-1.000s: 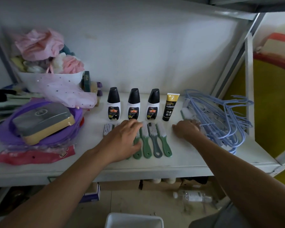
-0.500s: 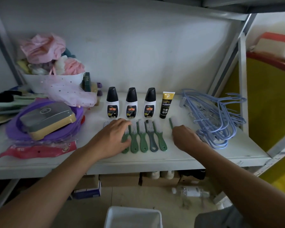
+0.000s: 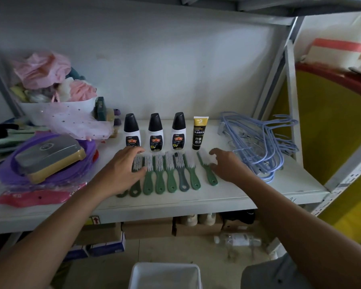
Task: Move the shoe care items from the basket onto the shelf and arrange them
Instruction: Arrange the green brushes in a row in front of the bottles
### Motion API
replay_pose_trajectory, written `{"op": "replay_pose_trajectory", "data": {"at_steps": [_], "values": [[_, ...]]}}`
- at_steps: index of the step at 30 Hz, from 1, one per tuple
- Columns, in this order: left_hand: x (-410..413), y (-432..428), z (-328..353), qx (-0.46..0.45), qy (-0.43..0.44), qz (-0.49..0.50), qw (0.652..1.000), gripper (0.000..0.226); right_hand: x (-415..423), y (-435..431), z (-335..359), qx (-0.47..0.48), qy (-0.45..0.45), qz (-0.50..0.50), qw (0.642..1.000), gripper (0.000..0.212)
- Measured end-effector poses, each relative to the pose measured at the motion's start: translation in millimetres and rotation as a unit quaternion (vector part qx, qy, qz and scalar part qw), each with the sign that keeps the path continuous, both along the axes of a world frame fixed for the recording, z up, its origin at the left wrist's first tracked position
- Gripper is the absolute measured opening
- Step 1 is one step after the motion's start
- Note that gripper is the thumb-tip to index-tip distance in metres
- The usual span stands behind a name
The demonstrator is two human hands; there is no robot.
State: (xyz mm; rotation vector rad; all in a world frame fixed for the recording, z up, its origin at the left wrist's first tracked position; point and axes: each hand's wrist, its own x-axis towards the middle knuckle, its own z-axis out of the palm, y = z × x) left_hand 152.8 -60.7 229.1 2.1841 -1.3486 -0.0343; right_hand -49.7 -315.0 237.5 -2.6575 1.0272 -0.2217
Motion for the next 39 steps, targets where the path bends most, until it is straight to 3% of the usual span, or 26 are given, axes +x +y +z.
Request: {"op": "replay_pose_trajectory", "data": {"at_steps": [9,17,25,30,34,39], "values": [[16.4,3.9,2.2,0.0,0.011,0.048,0.999,0.058,20.4,4.2,-6.4,0.035,0.002,0.023,0.999,0.051],[21.5,3.9,1.1,0.003,0.0,0.069,0.998,0.052,23.5,2.4,-15.8,0.044,-0.059,0.018,0.997,0.044],[21.9,1.4,-0.8,0.023,0.012,0.07,0.997,0.053,27.1,-0.1,-19.0,0.034,-0.066,0.041,0.996,0.039],[26.4,-1.7,-3.2,0.057,0.02,0.105,0.993,0.04,29.0,0.4,-19.9,0.036,-0.064,0.048,0.996,0.041],[39.1,1.3,-10.9,0.127,0.062,0.153,0.978,0.048,29.8,1.0,-20.7,0.044,-0.063,0.056,0.995,0.045],[43.8,-1.2,-12.5,0.113,0.115,0.174,0.972,0.043,31.3,1.8,-20.9,0.051,-0.062,0.055,0.995,0.051]]}}
